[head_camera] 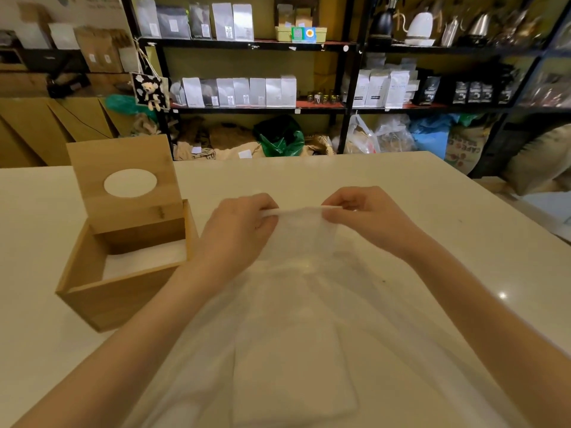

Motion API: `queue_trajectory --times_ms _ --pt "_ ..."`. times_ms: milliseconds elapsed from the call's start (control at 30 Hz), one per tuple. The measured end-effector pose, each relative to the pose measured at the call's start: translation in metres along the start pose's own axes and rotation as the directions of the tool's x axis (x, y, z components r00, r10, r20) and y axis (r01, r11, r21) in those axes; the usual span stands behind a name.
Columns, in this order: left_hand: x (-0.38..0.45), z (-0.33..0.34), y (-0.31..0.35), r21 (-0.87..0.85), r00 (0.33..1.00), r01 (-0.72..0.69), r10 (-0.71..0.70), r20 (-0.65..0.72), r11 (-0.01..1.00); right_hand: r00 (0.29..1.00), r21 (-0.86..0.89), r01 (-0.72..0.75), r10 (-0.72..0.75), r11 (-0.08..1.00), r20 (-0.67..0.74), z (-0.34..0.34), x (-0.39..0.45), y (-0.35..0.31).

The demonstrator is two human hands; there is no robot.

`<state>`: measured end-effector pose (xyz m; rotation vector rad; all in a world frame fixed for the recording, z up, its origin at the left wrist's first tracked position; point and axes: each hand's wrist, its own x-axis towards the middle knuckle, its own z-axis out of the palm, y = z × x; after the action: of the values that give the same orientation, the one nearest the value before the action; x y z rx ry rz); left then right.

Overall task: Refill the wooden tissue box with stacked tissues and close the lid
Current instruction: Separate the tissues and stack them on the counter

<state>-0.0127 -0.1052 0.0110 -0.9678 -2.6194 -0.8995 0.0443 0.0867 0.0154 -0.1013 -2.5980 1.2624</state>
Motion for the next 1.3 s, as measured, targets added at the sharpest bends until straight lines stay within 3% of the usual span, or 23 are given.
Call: queue_trajectory --times_ms 100,267,533,700,833,1033,1233,1300 --pt "-0.014 -0.022 0.01 -0.166 0.998 0.044 -0.035 0.058 0.985 1.0 0.131 0.01 -0.01 0.991 0.003 -0.006 -0.02 -0.015" --pt "-0.038 -0.043 0.021 -0.322 0.95 0.229 -0.138 0.28 0.919 0.994 0.234 -0.094 0.076 0.968 0.084 -0.004 -0.051 -0.029" --pt "-0.083 -0.034 0.008 -0.381 0.848 0.411 -0.194 0.493 0.828 0.929 0.303 -0.315 0.227 0.899 0.293 0.018 -0.091 -0.016" --pt "-0.096 -0.025 0.0 -0.362 0.807 0.471 -0.226 0.546 0.805 0.919 0.263 -0.338 0.258 0.903 0.297 0.037 -0.104 -0.008" --pt "-0.101 -0.017 -0.006 -0.292 0.813 0.451 -0.254 0.524 0.843 0.933 0.18 -0.311 0.264 0.933 0.245 0.046 -0.106 -0.002" --pt "-0.102 -0.008 -0.013 -0.121 0.877 0.279 -0.201 0.437 0.953 0.972 -0.096 -0.159 0.173 0.983 0.161 0.05 -0.103 0.001" --pt "-0.098 -0.011 -0.011 0.018 0.879 0.202 -0.189 0.437 0.979 0.974 -0.48 0.033 0.08 0.877 0.212 0.045 -0.1 0.002" --pt "-0.096 -0.015 -0.01 0.018 0.884 0.168 -0.159 0.439 0.986 0.964 -0.496 0.109 0.031 0.861 0.266 0.041 -0.099 0.0"
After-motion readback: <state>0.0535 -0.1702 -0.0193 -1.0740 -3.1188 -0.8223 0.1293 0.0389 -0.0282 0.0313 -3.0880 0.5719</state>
